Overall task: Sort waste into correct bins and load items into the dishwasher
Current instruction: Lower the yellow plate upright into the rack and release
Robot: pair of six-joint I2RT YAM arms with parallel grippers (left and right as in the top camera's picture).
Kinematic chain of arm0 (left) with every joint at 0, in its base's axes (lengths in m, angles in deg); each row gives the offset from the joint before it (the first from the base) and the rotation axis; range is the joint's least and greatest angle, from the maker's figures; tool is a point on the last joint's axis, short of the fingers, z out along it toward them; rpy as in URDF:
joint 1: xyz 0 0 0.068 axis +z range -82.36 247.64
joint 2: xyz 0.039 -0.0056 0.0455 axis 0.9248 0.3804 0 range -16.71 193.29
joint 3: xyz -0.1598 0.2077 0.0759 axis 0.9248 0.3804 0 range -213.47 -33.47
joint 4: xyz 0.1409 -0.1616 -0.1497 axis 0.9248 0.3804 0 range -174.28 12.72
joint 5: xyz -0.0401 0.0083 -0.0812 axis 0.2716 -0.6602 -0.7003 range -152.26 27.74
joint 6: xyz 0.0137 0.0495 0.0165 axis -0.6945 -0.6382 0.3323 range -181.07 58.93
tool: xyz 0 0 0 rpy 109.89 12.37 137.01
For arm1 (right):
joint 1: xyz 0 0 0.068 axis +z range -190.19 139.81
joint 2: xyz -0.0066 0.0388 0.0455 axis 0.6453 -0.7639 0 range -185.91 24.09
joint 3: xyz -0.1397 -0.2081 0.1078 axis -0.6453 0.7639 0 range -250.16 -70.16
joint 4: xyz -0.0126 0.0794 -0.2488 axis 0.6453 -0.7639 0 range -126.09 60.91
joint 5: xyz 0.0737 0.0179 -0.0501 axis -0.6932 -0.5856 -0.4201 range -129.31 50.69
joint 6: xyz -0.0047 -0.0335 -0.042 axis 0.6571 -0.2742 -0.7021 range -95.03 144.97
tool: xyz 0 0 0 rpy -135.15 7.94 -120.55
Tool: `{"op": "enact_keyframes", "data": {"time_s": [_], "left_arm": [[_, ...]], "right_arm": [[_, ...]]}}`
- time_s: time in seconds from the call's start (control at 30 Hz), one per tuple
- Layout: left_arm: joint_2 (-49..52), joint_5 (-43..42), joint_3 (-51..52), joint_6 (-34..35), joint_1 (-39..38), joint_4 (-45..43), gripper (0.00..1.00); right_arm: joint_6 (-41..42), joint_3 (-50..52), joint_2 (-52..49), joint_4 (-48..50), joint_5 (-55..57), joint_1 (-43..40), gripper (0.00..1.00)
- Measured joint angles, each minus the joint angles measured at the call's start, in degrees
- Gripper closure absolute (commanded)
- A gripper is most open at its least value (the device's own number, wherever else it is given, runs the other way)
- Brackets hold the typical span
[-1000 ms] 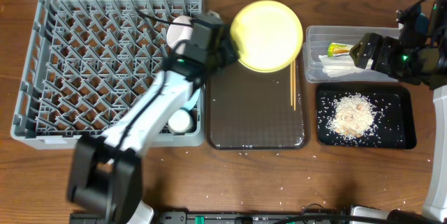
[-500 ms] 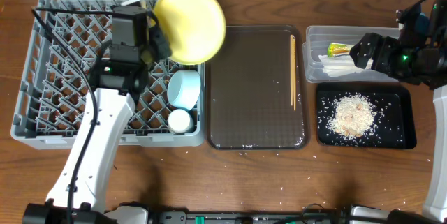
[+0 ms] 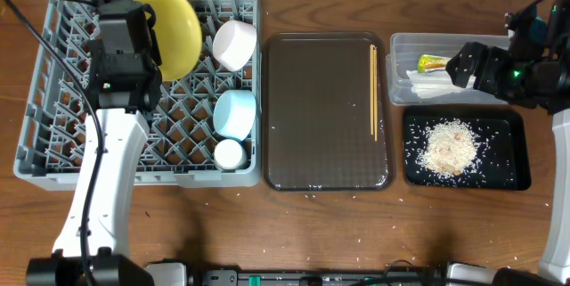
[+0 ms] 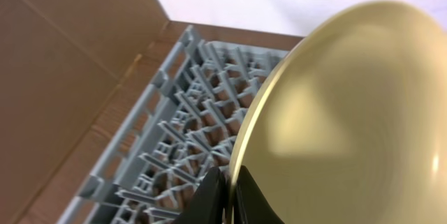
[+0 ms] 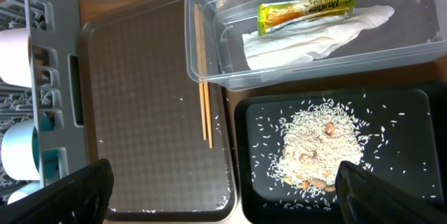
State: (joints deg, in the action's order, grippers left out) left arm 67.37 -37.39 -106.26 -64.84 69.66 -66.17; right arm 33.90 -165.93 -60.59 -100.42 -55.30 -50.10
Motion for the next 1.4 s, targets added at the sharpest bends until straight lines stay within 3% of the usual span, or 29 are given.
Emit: {"op": "enact_keyframes", "data": {"time_s": [0.1,0.43,0.57,0.73,0.87,1.23,1.4], "left_arm": [[2.62,1.44,0.02,-3.78,0.28,-1.7,0.93],[10.88,3.43,0.02,-6.84,0.46,-3.58,0.92],[10.88,3.63,0.02,-7.32,-0.55,-5.27,0.83],[10.88,3.56,0.02,-7.91,-3.58,-8.07,0.43],[10.88,3.1,0.02,-8.07,-5.55,-8.57,0.24],[4.81,2.51,0.02,-8.0,-5.55,-8.52,0.13],[-2.23,-1.27,0.02,-0.28,-5.46,-2.91,0.12]], "right_arm": [[0.0,0.0,0.0,-0.02,0.0,0.0,0.01],[0.0,0.0,0.0,-0.02,0.0,0.0,0.01],[0.0,0.0,0.0,-0.02,0.0,0.0,0.01],[0.0,0.0,0.0,-0.02,0.0,0.0,0.01],[0.0,0.0,0.0,0.0,0.0,0.0,0.01],[0.0,0.0,0.0,0.0,0.0,0.0,0.01],[0.0,0.0,0.0,-0.04,0.0,0.0,0.01]]}}
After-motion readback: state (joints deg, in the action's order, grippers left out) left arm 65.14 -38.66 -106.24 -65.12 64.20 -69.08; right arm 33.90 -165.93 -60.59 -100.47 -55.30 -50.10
